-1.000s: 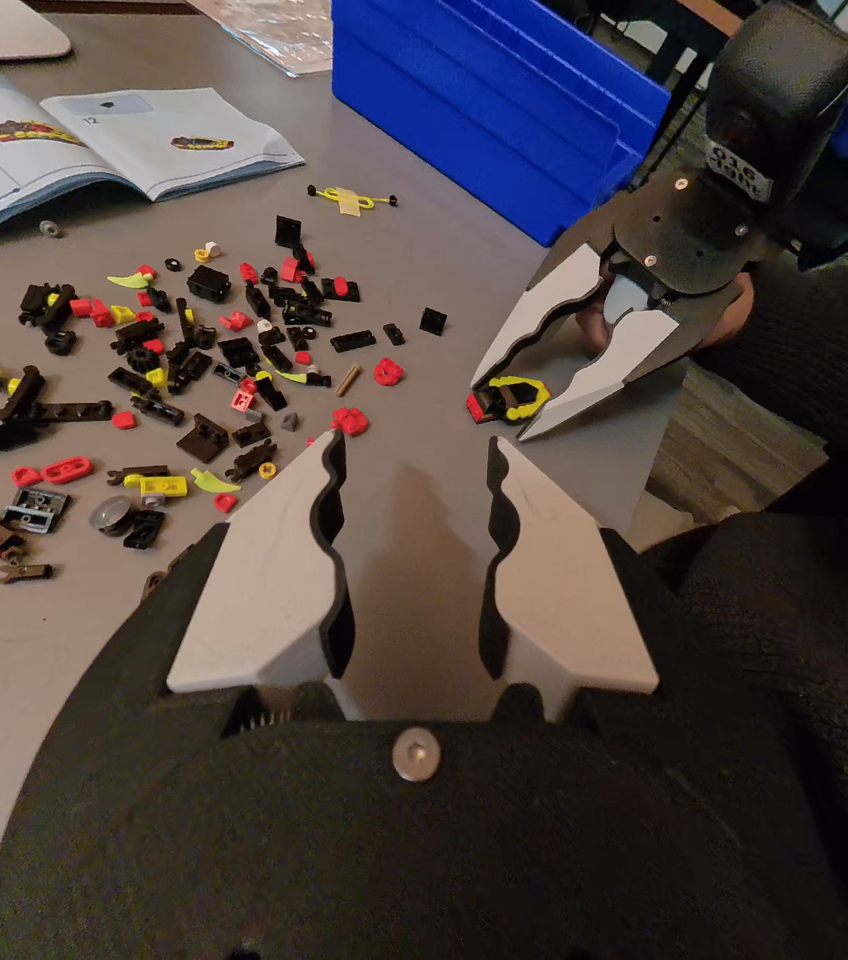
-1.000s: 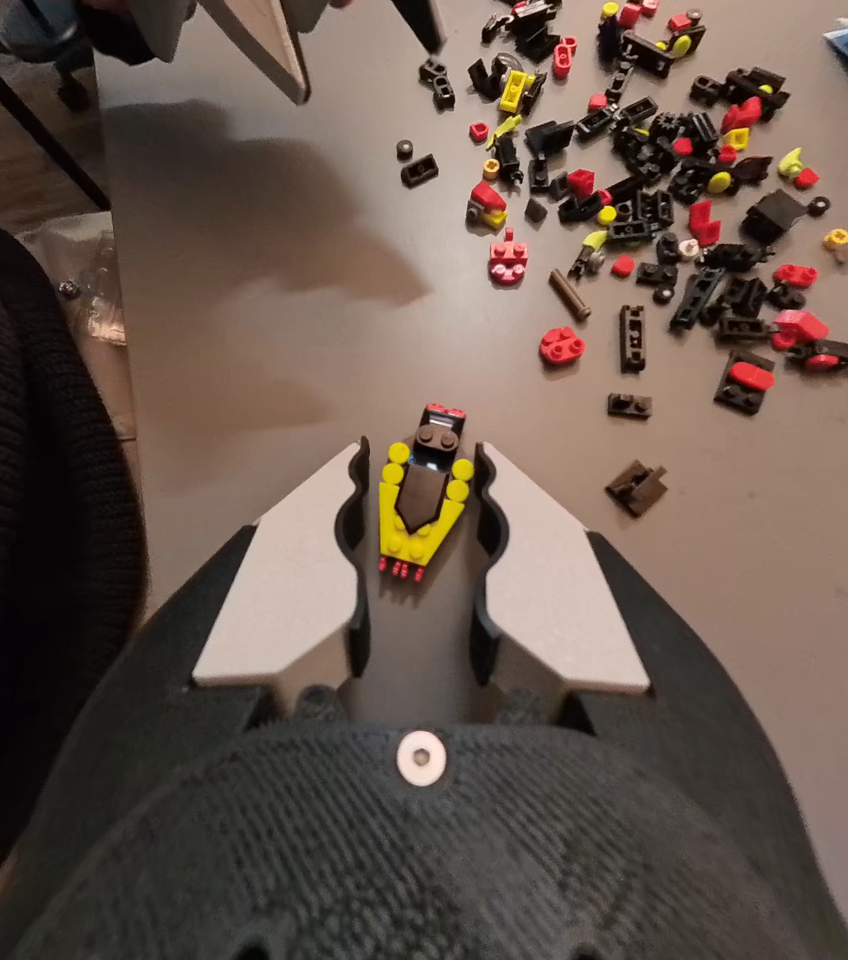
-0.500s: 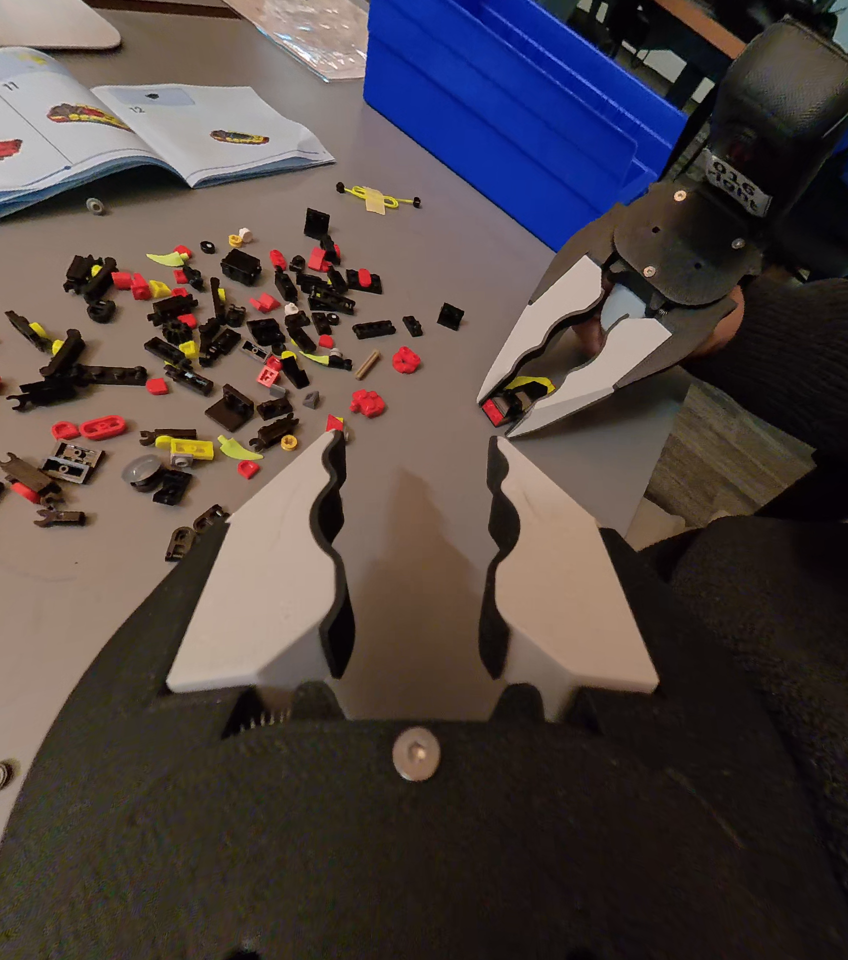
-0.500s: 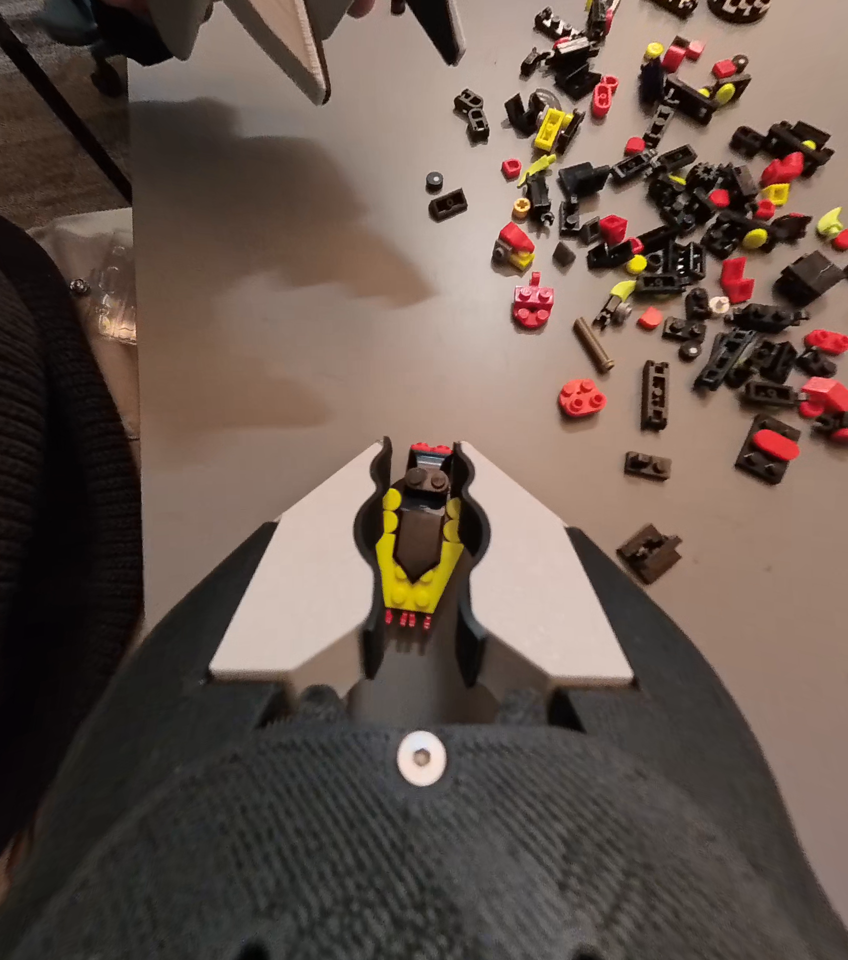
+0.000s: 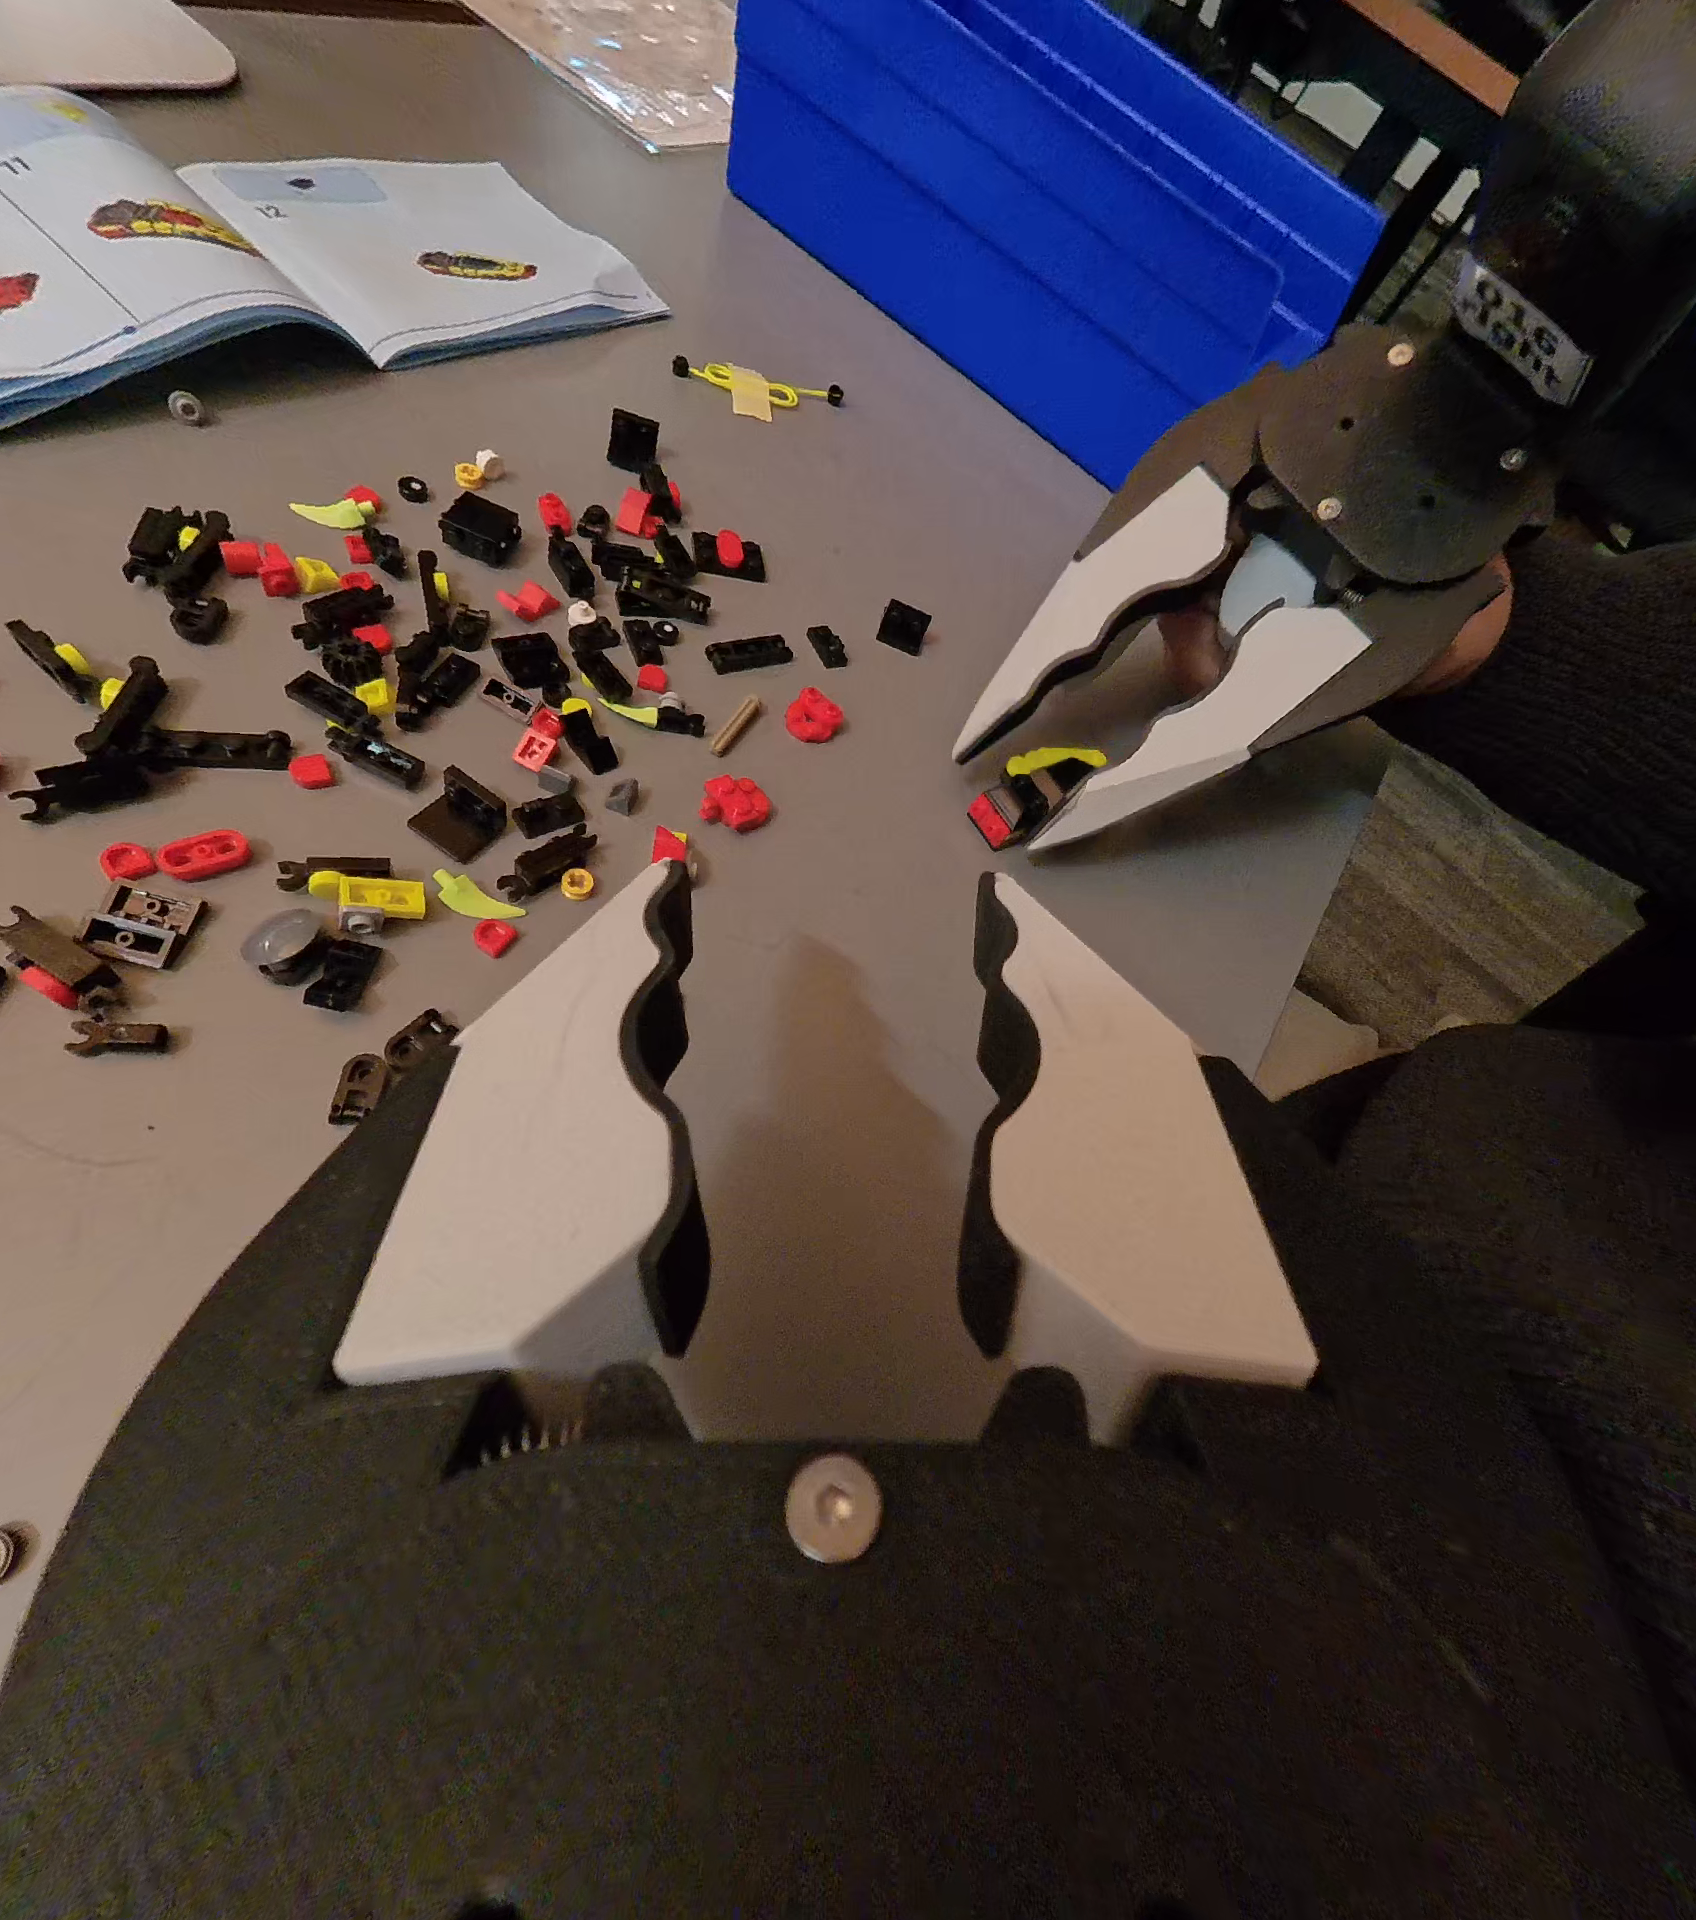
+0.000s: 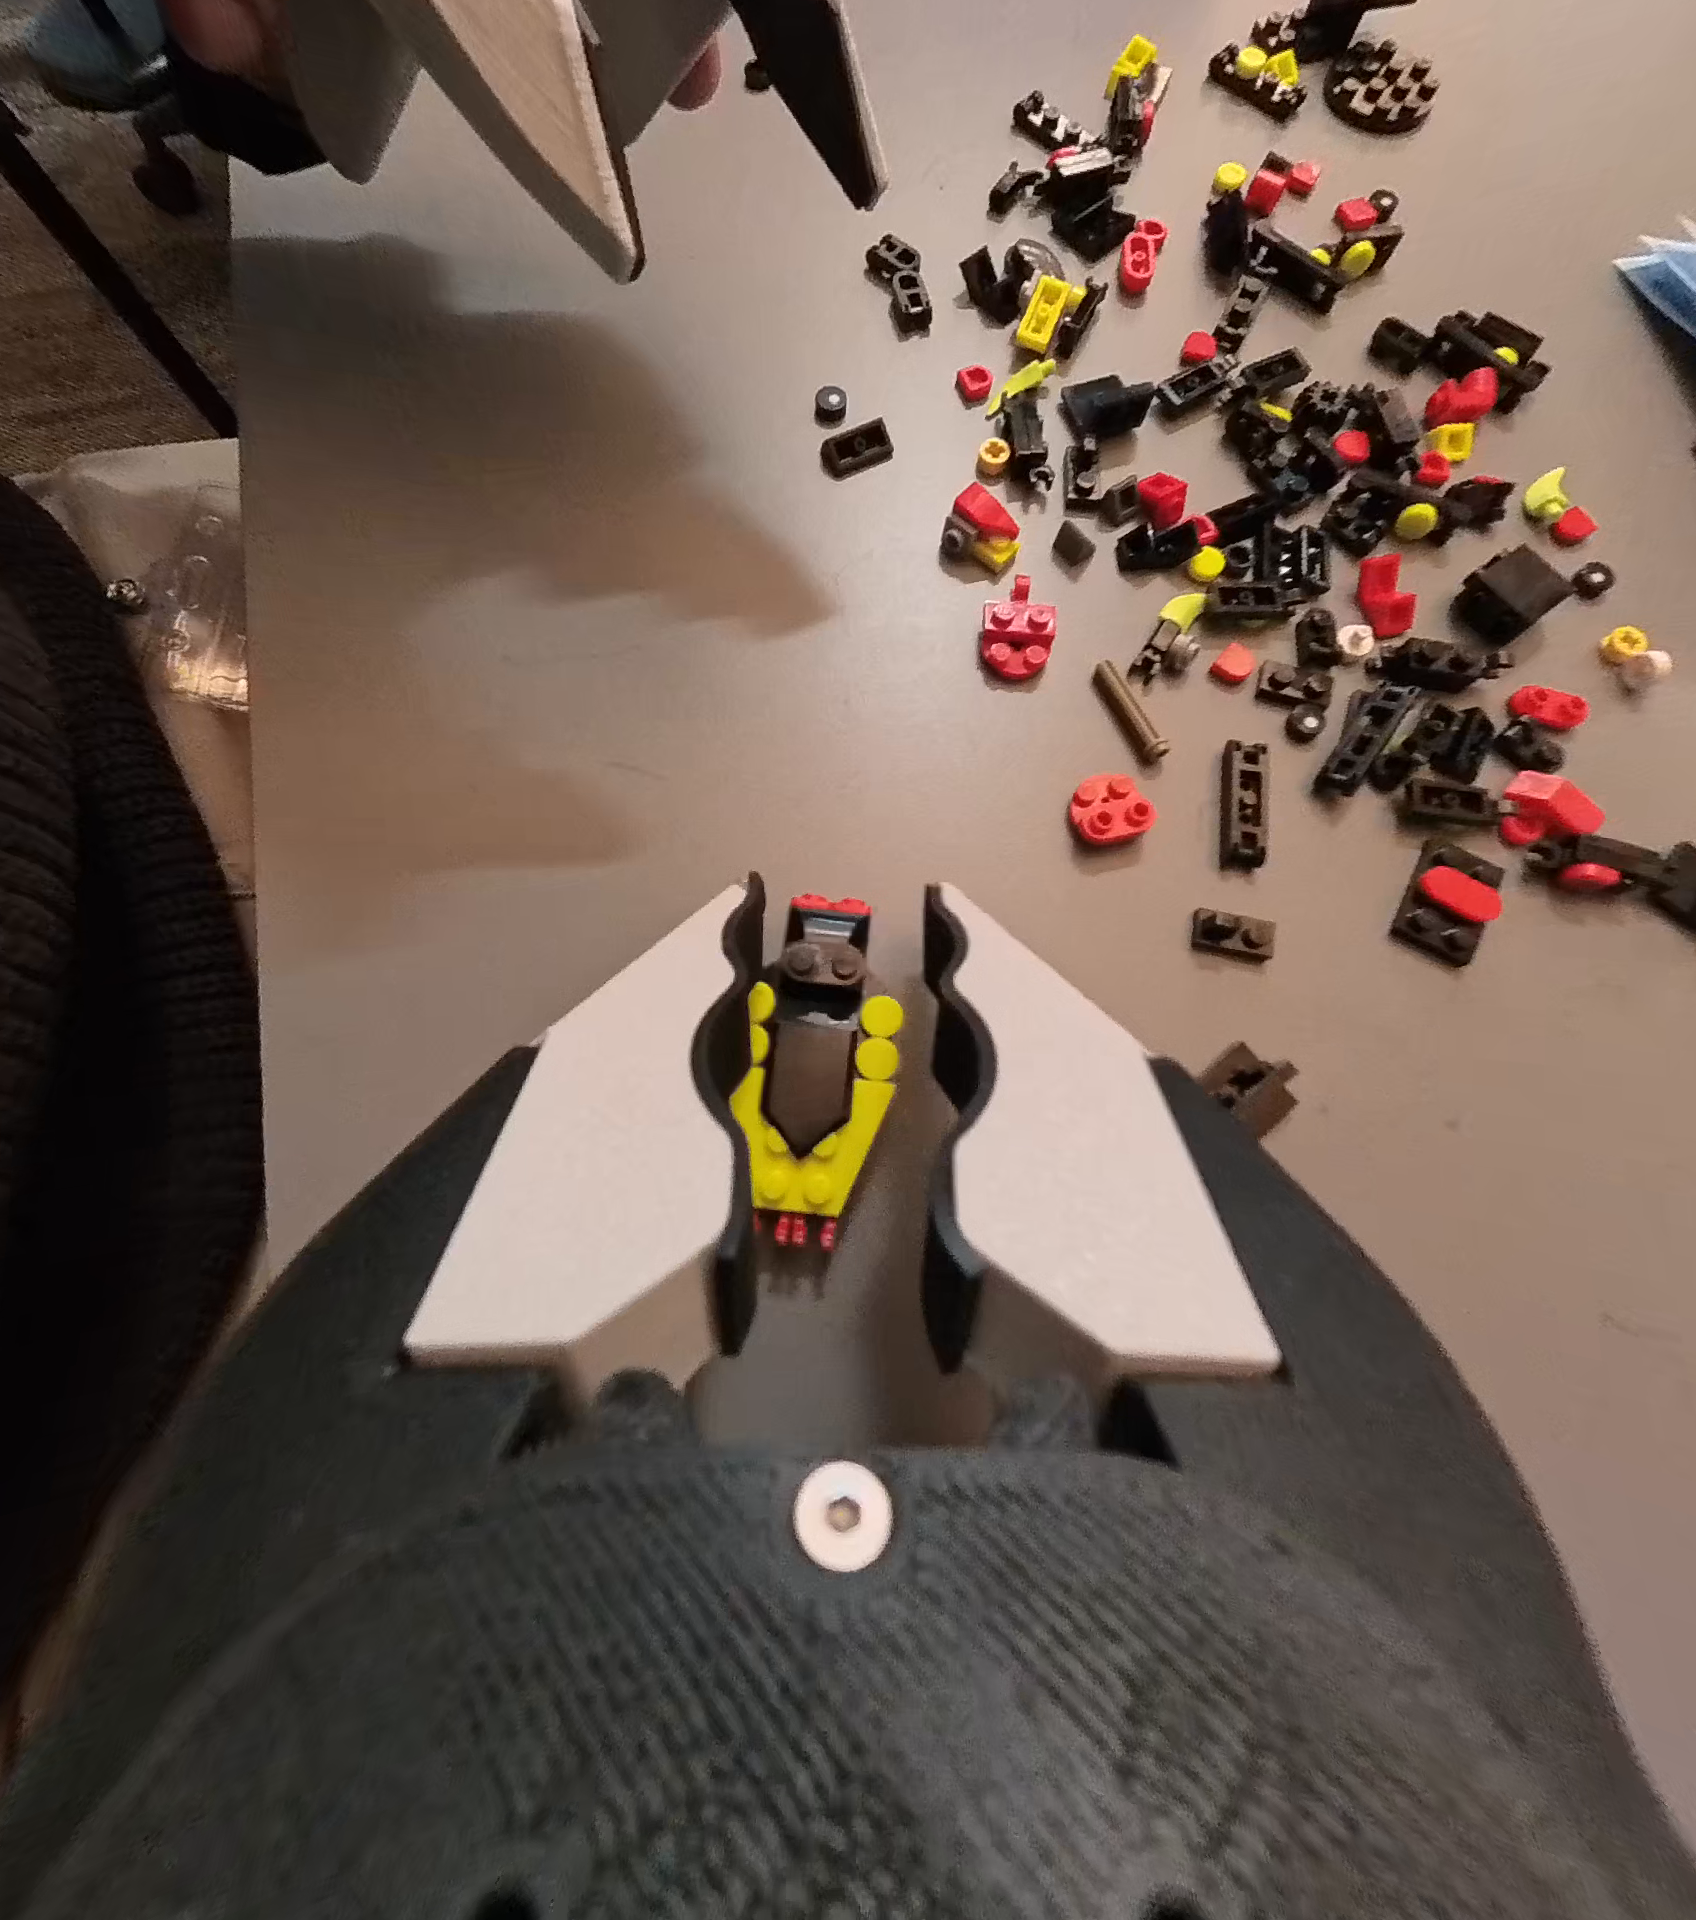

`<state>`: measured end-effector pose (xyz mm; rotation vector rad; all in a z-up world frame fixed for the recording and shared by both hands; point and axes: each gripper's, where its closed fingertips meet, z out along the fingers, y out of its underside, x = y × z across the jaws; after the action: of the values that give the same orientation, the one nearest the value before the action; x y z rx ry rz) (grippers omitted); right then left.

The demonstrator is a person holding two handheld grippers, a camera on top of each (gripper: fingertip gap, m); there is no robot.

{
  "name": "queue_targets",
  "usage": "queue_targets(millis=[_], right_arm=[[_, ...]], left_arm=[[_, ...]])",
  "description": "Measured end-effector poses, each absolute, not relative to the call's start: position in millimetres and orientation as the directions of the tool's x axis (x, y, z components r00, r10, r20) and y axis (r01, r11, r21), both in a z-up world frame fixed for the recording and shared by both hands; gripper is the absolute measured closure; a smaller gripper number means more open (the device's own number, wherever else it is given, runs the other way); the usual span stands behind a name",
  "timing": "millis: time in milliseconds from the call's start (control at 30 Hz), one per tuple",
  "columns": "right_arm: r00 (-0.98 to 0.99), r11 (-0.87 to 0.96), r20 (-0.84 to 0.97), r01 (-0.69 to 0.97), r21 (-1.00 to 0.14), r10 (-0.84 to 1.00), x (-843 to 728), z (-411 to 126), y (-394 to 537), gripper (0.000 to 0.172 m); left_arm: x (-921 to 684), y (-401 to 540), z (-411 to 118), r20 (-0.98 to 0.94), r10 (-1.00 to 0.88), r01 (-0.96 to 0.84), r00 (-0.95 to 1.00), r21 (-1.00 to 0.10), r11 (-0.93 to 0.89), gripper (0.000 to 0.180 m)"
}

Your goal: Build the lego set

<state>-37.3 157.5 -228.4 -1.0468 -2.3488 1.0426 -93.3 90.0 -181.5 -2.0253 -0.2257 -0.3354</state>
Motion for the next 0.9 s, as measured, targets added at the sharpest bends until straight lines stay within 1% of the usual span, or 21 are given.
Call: queue_targets(millis=[133, 267, 467, 767, 900], right_arm=[[-0.651, 0.453, 0.055, 0.463, -0.762, 0.757, -35.9, -221.4, 164.8, 0.14], [-0.662, 0.433, 0.043, 0.439, -0.787, 0.749, -31.5, -213.1, 164.9, 0.139], [-0.673, 0.49, 0.084, 0.441, -0.752, 0.735, -28.5, -220.7, 166.5, 0.143], [-0.682, 0.485, 0.033, 0.484, -0.728, 0.73, -22.5, -229.2, 165.8, 0.137], [-0.677, 0.485, 0.012, 0.514, -0.708, 0.735, -21.7, -235.8, 166.8, 0.144]], left_arm=[[-93.2, 89.2, -181.3, 0.327, 0.016, 0.298, 0.945, -0.839, -0.456, 0.127], [-91.9, 90.1, -182.1, 0.332, 0.01, 0.299, 0.943, -0.836, -0.46, 0.127], [-90.8, 92.8, -183.7, 0.327, 0.006, 0.292, 0.945, -0.833, -0.47, 0.127], [-91.8, 92.7, -184.5, 0.33, 0.008, 0.294, 0.944, -0.831, -0.472, 0.127], [-92.7, 92.5, -185.4, 0.331, 0.016, 0.298, 0.944, -0.828, -0.475, 0.127]])
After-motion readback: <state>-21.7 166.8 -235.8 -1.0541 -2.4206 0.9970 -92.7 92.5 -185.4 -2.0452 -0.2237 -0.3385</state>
